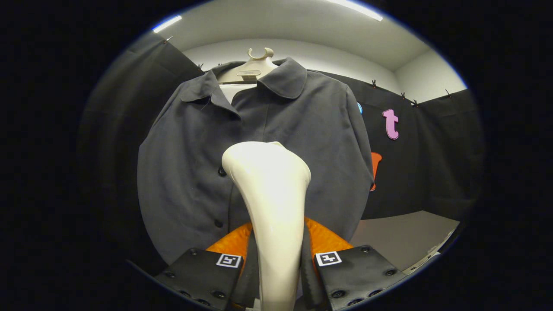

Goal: Iron the clothes twice with a garment steamer, once on the left side and once on the right side.

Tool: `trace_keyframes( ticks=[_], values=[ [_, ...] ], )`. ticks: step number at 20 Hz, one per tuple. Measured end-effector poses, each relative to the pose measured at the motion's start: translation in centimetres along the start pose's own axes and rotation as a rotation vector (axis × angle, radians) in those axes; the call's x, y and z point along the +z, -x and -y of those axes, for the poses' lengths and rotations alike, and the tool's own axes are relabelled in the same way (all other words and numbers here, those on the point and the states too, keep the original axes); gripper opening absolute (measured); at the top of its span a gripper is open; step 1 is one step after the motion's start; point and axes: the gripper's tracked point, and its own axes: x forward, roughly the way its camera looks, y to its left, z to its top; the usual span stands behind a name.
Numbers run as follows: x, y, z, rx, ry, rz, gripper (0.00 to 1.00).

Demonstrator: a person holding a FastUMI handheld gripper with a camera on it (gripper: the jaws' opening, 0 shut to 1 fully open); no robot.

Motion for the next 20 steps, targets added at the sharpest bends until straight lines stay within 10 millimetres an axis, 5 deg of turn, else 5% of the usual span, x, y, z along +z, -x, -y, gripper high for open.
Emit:
trace_keyframes(
  ticks=[20],
  values=[
    [-10.7, 2.2, 1.5, -0.058, -0.015, -0.188, 0.49]
  ],
)
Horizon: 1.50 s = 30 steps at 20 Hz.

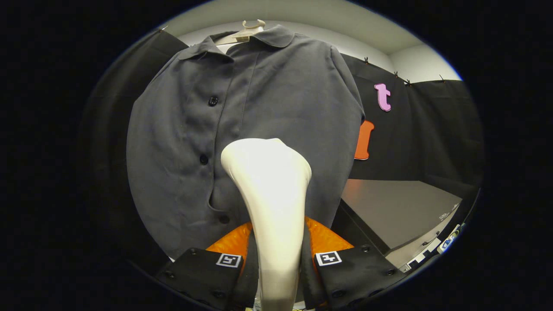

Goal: Iron the clothes twice with a garment steamer, once on the left side and once on the right side.

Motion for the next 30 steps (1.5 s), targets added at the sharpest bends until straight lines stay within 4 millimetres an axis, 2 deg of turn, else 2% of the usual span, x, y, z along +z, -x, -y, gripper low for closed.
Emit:
trace_keyframes(
  ticks=[11, 14, 18, 21, 24, 30],
  values=[
    [-5.2, 0.5, 0.2, 0.000, 0.011, -0.102, 0.49],
    [-5.7, 0.5, 0.3, 0.000, 0.009, -0.117, 0.49],
    [-5.1, 1.0, 0.2, 0.008, -0.012, -0.122, 0.49],
    [-3.3, 1.8, -0.1, 0.019, -0.008, -0.086, 0.49],
    [-0.4, 3.4, -0.1, 0.028, -0.011, -0.021, 0.49],
    [8.7, 5.2, -2.0, 0.078, 0.007, 0.165, 0.48]
  ],
)
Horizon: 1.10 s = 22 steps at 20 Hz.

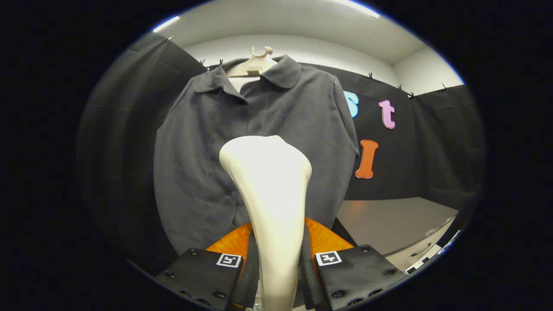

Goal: Iron the clothes twice with a garment steamer, once on the left side and once on the right side.

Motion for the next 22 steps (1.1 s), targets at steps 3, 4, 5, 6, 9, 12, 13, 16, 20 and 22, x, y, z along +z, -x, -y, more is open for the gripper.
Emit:
trace_keyframes(
  ticks=[3, 4, 5, 6, 9, 12, 13, 16, 20, 22],
  values=[
    [4.4, -0.1, -2.1, 0.044, 0.000, 0.068, 0.49],
    [5.5, -0.1, -3.0, 0.066, -0.006, 0.086, 0.49],
    [6.7, -0.1, -3.7, 0.082, -0.009, 0.100, 0.48],
    [7.7, 0.0, -4.2, 0.096, -0.010, 0.113, 0.48],
    [10.2, -0.5, -6.7, 0.144, -0.032, 0.149, 0.48],
    [11.8, -1.6, -8.8, 0.177, -0.041, 0.170, 0.48],
    [12.1, -2.1, -9.3, 0.181, -0.040, 0.170, 0.48],
    [12.2, -3.7, -10.8, 0.182, -0.035, 0.162, 0.48],
    [11.7, -6.0, -12.5, 0.186, -0.003, 0.142, 0.48],
    [11.2, -6.9, -12.7, 0.174, 0.004, 0.130, 0.48]
  ],
)
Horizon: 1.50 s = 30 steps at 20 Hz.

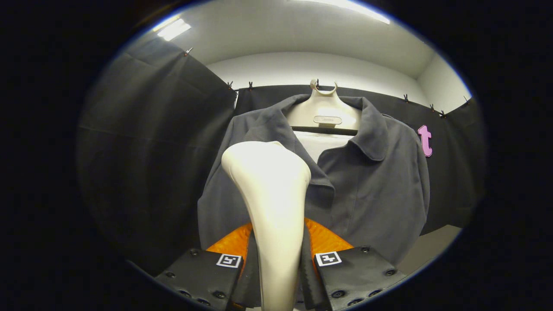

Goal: Iron the clothes twice with a garment steamer, once on the left side and once on the right side.

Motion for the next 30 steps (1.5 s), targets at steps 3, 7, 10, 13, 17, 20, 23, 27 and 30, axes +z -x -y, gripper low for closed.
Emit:
trace_keyframes(
  ticks=[3, 7, 10, 13, 17, 20, 23, 27, 30],
  values=[
    [-0.4, -0.4, 0.1, -0.018, 0.030, -0.001, 0.48],
    [-0.6, -0.5, 0.1, -0.022, 0.038, 0.003, 0.48],
    [-1.0, -0.3, 0.0, -0.014, 0.028, -0.009, 0.48],
    [-2.1, -0.1, 0.0, -0.010, 0.022, -0.032, 0.48],
    [-3.5, 0.3, 0.0, -0.005, 0.021, -0.059, 0.48],
    [-4.7, 0.5, -0.3, 0.000, 0.022, -0.083, 0.48],
    [-6.0, 1.0, -0.3, 0.002, 0.018, -0.110, 0.48],
    [-7.1, 2.0, -0.4, 0.000, 0.018, -0.129, 0.49],
    [-7.9, 2.4, -0.6, 0.001, 0.012, -0.146, 0.49]
  ],
)
